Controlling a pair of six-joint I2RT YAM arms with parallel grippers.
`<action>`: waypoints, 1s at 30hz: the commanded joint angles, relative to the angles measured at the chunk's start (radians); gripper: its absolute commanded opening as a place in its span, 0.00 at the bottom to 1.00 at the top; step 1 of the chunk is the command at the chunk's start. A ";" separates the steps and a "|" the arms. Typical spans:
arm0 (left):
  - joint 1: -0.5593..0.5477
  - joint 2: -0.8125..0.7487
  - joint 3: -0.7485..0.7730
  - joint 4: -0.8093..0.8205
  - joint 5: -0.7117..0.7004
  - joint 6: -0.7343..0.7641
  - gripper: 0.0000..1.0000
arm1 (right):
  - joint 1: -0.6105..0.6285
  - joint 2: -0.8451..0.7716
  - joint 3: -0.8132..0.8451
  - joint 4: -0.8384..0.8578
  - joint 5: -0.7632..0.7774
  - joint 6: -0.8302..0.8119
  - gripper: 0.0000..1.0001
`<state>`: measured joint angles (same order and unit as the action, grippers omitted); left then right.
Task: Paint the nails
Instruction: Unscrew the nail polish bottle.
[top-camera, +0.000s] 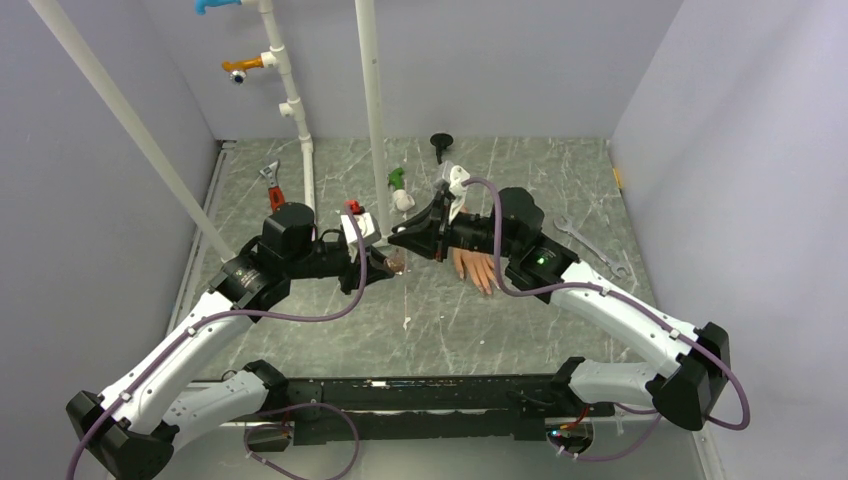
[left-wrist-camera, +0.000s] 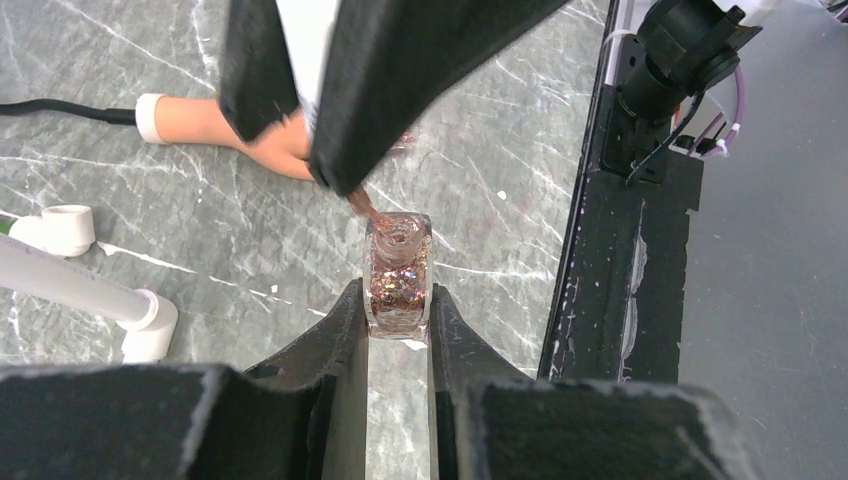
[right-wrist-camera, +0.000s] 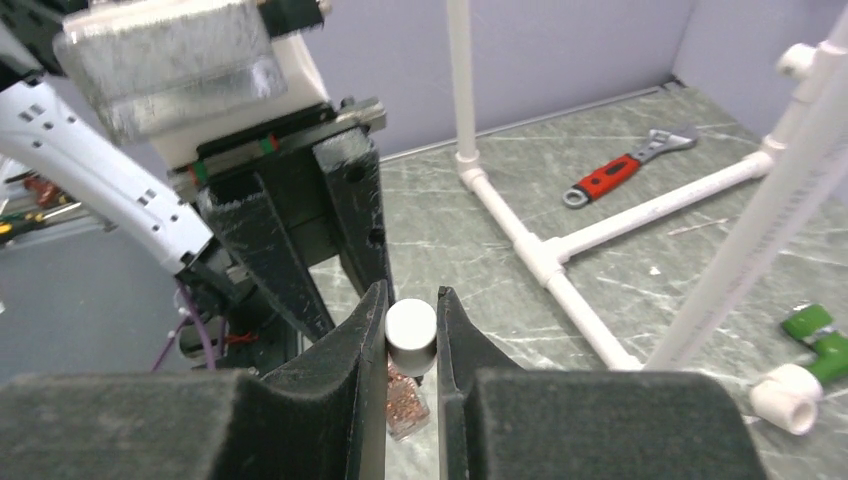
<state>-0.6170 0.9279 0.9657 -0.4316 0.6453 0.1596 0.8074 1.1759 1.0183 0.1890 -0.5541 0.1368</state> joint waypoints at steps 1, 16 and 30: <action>-0.001 -0.009 0.035 0.039 -0.031 -0.014 0.00 | 0.002 -0.039 0.130 -0.070 0.110 -0.051 0.00; -0.001 -0.028 0.041 0.044 -0.169 -0.042 0.00 | -0.119 -0.128 0.181 -0.107 0.524 -0.144 0.00; -0.001 -0.030 0.036 0.065 -0.188 -0.088 0.00 | -0.178 -0.225 -0.116 -0.145 0.717 0.016 0.00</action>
<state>-0.6170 0.8989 0.9657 -0.4156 0.4610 0.0986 0.6327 1.0000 0.9569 0.0547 0.0811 0.0856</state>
